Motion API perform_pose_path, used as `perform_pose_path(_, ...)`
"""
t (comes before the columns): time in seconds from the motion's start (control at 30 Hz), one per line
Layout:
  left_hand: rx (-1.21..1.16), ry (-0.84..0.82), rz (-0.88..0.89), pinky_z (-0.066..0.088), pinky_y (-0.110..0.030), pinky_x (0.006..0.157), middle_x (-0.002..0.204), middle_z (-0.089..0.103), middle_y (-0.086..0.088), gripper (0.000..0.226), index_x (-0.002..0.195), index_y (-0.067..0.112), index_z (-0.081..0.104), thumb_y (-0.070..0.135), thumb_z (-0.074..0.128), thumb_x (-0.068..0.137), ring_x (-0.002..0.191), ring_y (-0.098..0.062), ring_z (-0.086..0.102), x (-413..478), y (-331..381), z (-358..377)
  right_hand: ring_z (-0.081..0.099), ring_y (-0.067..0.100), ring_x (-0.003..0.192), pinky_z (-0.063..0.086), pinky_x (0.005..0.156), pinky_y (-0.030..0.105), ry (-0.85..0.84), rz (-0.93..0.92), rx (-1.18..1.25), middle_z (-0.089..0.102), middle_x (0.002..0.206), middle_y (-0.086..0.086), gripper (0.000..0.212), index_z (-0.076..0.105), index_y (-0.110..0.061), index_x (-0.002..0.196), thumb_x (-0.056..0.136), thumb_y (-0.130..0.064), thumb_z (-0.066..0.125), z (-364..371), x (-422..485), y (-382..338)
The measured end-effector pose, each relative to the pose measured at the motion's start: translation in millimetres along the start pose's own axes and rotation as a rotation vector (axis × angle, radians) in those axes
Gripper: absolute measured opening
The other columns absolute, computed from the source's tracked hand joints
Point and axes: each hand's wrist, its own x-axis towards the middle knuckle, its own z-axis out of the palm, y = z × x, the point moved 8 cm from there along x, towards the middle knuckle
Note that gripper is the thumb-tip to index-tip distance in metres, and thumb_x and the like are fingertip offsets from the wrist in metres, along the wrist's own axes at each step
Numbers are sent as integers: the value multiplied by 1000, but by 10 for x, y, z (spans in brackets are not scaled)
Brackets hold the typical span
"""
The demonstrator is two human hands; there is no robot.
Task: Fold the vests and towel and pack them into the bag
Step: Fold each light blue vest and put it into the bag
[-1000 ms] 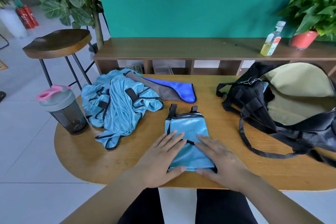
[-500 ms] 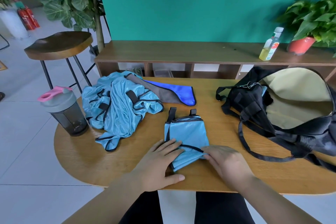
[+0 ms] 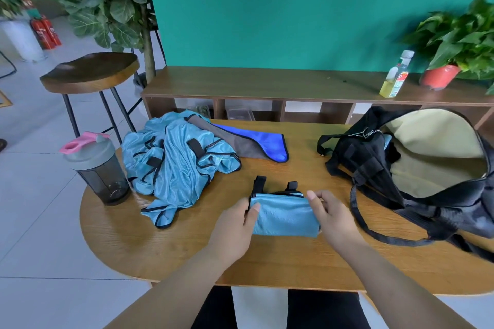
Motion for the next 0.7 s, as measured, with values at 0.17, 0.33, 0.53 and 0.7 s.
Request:
perform_pose_path(0.17, -63, 55, -187, 31, -27, 56, 70, 43, 2, 45, 78, 16, 43, 48, 43, 109, 60, -12, 38, 212, -147, 88, 73, 5, 96, 65, 74, 32, -6, 95, 130, 73, 115, -12, 39, 55, -42, 135, 99, -52, 65, 66, -14, 113)
perform_pose_path(0.33, 74, 214, -240, 41, -33, 58, 65, 49, 2, 50, 71, 17, 44, 52, 47, 106, 58, -14, 45, 273, -229, 45, 69, 8, 97, 63, 74, 33, 113, 147, 109, 69, 113, -12, 39, 60, -37, 134, 98, -42, 71, 59, 119, 115)
perform_pose_path(0.53, 496, 327, -76, 43, -33, 96, 116, 57, 9, 33, 132, 31, 53, 47, 53, 104, 111, -15, 54, 260, -89, -16, 64, 7, 87, 47, 55, 20, 172, 190, -23, 65, 114, -8, 35, 59, -35, 134, 100, -41, 68, 144, 229, 134)
perform_pose_path(0.7, 655, 95, 457, 22, -41, 129, 162, 39, 1, 51, 157, 20, 42, 38, 45, 109, 154, -20, 31, 263, 284, 437, 64, 8, 81, 48, 53, 20, 212, 167, -105, 61, 122, -2, 35, 57, -35, 135, 101, -37, 65, 191, 247, 165)
